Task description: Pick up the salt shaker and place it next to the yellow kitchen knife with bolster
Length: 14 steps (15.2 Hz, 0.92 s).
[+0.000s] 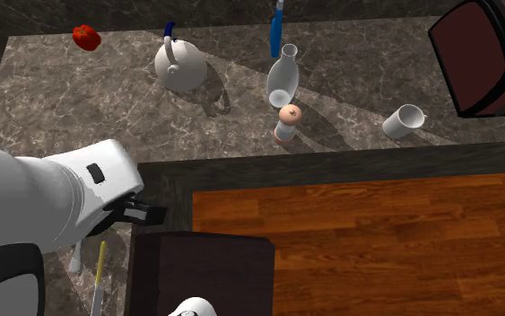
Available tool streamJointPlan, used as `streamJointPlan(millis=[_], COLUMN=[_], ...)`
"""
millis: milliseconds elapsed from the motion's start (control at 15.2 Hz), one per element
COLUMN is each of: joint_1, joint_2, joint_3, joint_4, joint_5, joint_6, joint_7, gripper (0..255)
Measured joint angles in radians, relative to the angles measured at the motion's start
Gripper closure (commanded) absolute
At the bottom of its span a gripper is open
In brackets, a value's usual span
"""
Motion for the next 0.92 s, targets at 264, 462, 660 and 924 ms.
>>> streamJointPlan(millis=[264,462,660,924], joint_1=[-0.014,-0.035,-0.049,-0.068], joint_2=[0.052,0.128,0.218,0.345], joint_3=[-0.029,-0.077,-0.116,-0.172], joint_4=[0.013,0.034,0.061,0.127], joint_5=[-0.014,-0.034,-0.043,-0.048], joint_6=[0.035,0.082,0.138,0.191], joint_7=[-0.032,-0.085,-0.128,-0.194], gripper=[0,0,0,0])
